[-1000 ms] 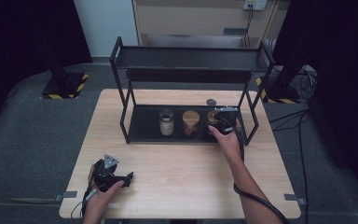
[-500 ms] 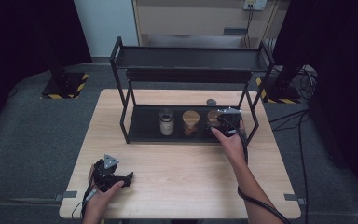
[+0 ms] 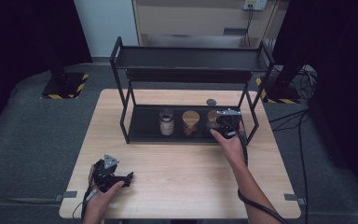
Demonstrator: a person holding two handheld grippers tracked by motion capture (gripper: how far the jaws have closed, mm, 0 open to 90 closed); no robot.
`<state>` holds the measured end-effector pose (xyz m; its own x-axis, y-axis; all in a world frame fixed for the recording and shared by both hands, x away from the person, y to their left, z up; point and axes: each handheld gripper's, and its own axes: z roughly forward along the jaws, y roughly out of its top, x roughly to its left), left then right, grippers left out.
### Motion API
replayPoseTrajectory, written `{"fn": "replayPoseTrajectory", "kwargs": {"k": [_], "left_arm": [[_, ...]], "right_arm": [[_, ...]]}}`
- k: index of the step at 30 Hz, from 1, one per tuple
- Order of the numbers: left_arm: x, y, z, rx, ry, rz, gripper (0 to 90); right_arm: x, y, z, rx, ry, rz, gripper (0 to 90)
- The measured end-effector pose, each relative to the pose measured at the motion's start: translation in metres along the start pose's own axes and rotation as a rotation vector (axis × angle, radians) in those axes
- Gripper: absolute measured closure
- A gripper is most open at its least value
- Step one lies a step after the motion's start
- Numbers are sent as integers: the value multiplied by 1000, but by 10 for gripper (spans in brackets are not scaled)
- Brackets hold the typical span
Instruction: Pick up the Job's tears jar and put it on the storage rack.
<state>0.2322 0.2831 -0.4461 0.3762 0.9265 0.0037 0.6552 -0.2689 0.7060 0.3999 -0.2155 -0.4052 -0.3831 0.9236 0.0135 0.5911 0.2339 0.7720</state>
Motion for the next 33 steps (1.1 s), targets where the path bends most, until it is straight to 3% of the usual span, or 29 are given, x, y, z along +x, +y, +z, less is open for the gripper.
{"fn": "replayPoseTrajectory", "kwargs": {"k": [19,33], "left_arm": [[0,0,0,0,0,0,0],[0,0,0,0,0,0,0]], "right_arm": [[-1,3,-12,-12,-4,7,54],[0,-12,-28,-15,10,2,52]]}}
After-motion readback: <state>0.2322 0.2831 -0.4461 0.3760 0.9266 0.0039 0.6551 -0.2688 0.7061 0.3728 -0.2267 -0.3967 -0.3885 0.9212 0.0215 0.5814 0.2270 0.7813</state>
